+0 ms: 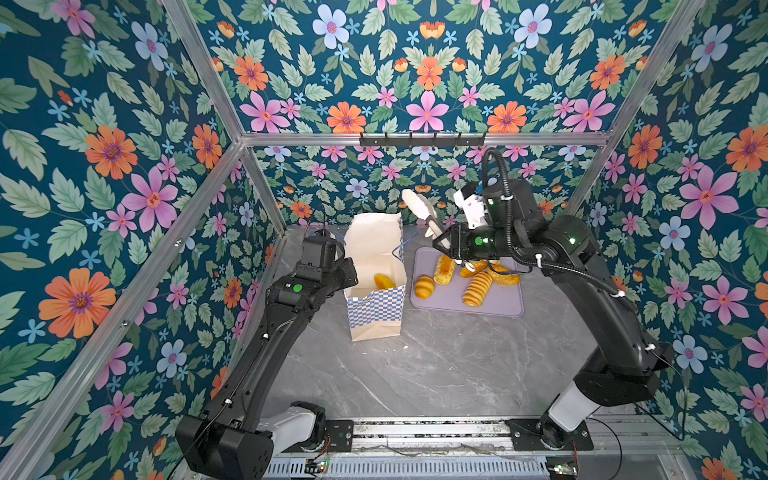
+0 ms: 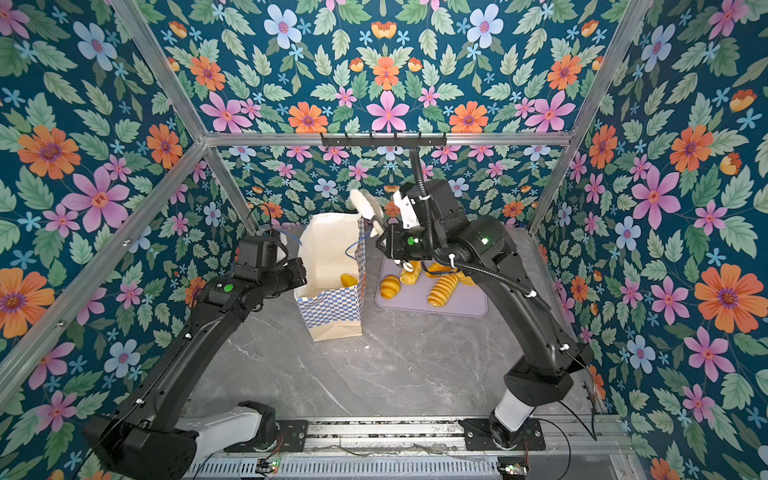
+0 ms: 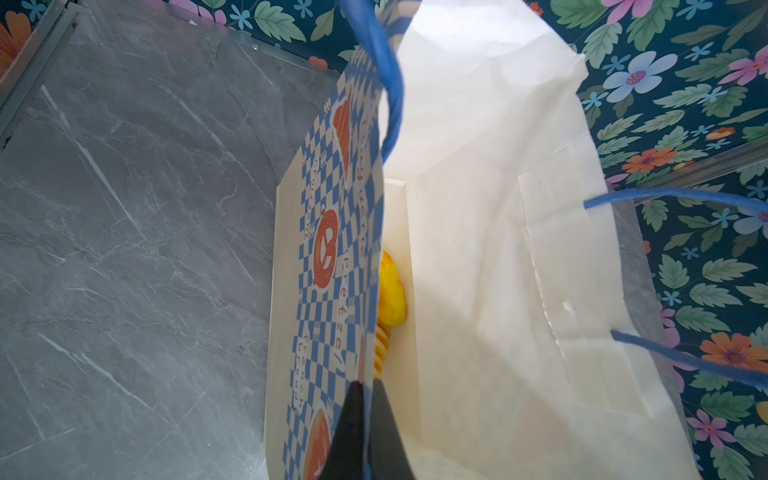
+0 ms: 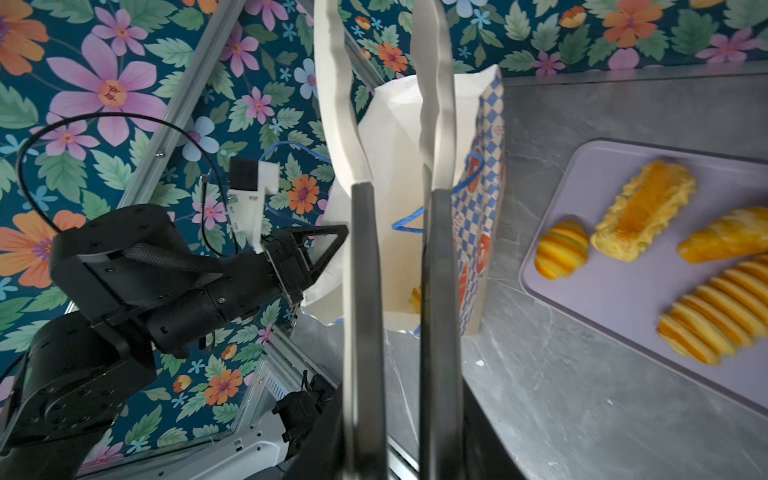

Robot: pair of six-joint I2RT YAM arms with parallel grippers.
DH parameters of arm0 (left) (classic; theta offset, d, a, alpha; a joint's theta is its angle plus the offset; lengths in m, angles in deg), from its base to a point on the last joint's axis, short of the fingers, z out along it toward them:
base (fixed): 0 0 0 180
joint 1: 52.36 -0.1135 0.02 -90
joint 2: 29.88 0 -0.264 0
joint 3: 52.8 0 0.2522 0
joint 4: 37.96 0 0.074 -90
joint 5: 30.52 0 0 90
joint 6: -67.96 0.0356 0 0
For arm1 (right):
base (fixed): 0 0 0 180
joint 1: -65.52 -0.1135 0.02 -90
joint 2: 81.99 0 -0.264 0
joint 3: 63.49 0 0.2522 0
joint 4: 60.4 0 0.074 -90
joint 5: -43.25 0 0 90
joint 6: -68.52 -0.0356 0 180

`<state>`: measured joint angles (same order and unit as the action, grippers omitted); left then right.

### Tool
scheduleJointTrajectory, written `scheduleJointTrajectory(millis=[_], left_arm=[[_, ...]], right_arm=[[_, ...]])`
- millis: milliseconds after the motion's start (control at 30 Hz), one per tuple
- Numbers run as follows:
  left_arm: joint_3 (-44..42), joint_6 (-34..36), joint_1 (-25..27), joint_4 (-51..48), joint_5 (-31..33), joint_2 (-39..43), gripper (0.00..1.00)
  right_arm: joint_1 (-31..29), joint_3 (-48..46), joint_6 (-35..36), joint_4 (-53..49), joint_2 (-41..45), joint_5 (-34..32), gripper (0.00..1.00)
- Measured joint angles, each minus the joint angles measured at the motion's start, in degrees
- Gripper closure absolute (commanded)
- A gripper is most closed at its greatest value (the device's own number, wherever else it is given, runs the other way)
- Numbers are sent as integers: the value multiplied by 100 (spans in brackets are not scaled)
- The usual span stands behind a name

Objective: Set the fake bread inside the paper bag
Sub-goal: 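Withdraw the tongs from the bag back over the tray with the right gripper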

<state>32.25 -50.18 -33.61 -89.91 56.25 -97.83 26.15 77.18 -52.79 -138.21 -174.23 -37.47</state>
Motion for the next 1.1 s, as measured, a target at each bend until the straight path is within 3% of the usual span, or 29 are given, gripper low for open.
scheduleJointTrajectory(millis=[167, 567, 767, 1100], left_arm=[[11, 0, 0, 0, -2, -7, 95], [11, 0, 0, 2, 2, -42, 96], [11, 0, 0, 2, 2, -44, 95], [9, 0, 0, 4, 0, -52, 95]], right_arm=[[684, -1241, -7, 225, 901, 4, 65], [2015, -3757, -24, 385, 2173, 136, 65], [2323, -4813, -24, 514, 2321, 234, 64], [2347, -6000, -63, 1029, 2162, 273, 63]])
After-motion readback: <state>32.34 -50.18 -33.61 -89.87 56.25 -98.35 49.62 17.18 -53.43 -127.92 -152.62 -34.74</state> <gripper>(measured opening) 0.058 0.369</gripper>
